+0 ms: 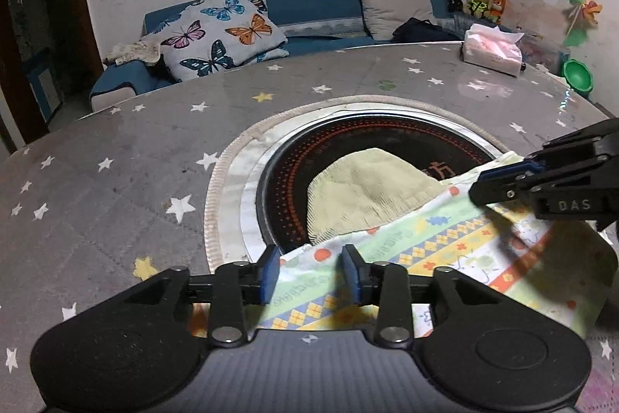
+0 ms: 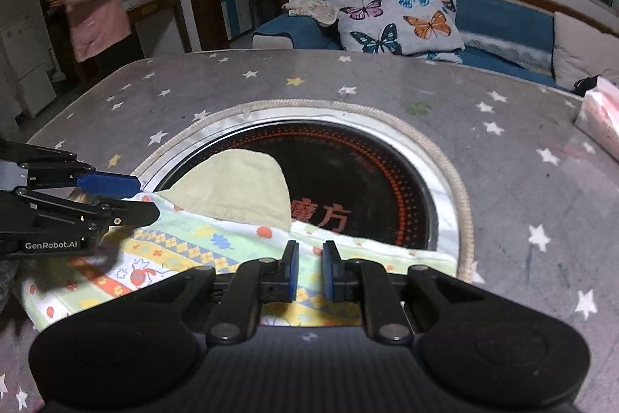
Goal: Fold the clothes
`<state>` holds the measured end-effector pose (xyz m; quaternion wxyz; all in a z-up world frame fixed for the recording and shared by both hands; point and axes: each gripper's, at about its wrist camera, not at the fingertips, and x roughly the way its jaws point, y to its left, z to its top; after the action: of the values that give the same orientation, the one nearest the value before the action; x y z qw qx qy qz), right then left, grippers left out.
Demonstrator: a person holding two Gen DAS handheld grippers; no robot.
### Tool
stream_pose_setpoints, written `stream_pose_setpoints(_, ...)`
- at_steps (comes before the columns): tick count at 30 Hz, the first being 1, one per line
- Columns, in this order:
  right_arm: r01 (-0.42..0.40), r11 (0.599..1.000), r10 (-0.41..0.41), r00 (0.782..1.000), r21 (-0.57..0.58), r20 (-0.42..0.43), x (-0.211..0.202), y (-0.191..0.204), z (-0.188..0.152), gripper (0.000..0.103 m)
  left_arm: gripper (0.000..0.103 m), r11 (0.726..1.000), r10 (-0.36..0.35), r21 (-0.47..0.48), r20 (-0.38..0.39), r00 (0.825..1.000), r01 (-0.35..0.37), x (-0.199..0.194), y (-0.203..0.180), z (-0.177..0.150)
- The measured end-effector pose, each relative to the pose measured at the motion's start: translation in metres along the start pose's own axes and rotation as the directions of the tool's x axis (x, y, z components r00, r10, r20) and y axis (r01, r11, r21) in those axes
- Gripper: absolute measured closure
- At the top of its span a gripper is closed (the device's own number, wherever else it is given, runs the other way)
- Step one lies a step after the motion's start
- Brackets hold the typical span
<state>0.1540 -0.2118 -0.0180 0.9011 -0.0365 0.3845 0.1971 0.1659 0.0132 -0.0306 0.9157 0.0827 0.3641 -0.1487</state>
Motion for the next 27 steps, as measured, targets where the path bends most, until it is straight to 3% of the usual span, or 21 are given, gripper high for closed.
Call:
stream_pose_setpoints(1, -0.005, 1.000, 0.005, 1.000, -0.002, 0.006, -0.003, 0.001, 0.000, 0.089, 0.056, 1.000, 0.005, 0.001, 0.000, 1.000, -0.005, 0.000, 0.000, 0.000)
stream_pose_setpoints(4, -0.021, 1.000, 0.021, 1.000, -0.007, 0.023, -0.011, 0.006, 0.000, 0.071, 0.048, 1.000, 0.015, 0.002, 0.002, 1.000, -0.015, -0.002, 0.000, -0.002)
stream_pose_setpoints(8, -0.042, 0.998, 0.043, 0.999, -0.036, 0.029, -0.016, 0.020, -0.006, 0.067, 0.037, 1.000, 0.029, 0.006, 0.011, 1.000, -0.029, -0.007, -0.002, -0.004)
stream_pose_setpoints(12, -0.049, 0.997, 0.051, 0.998, -0.063, 0.032, -0.020, 0.034, -0.016, 0.053, 0.023, 0.999, 0.043, 0.005, 0.030, 0.999, -0.043, -0.016, -0.002, -0.007)
stream_pose_setpoints(19, -0.035, 0.995, 0.039, 0.998, -0.095, 0.042, -0.025, 0.055, -0.035, 0.042, 0.000, 0.997, 0.068, -0.033, 0.089, 0.994, -0.065, -0.036, 0.003, -0.012)
stream_pose_setpoints(27, -0.020, 0.992, 0.031, 0.996, -0.121, 0.085, -0.036, 0.075, -0.055, 0.022, 0.000, 0.990, 0.127, -0.082, 0.155, 0.980, -0.115, -0.064, 0.016, -0.016)
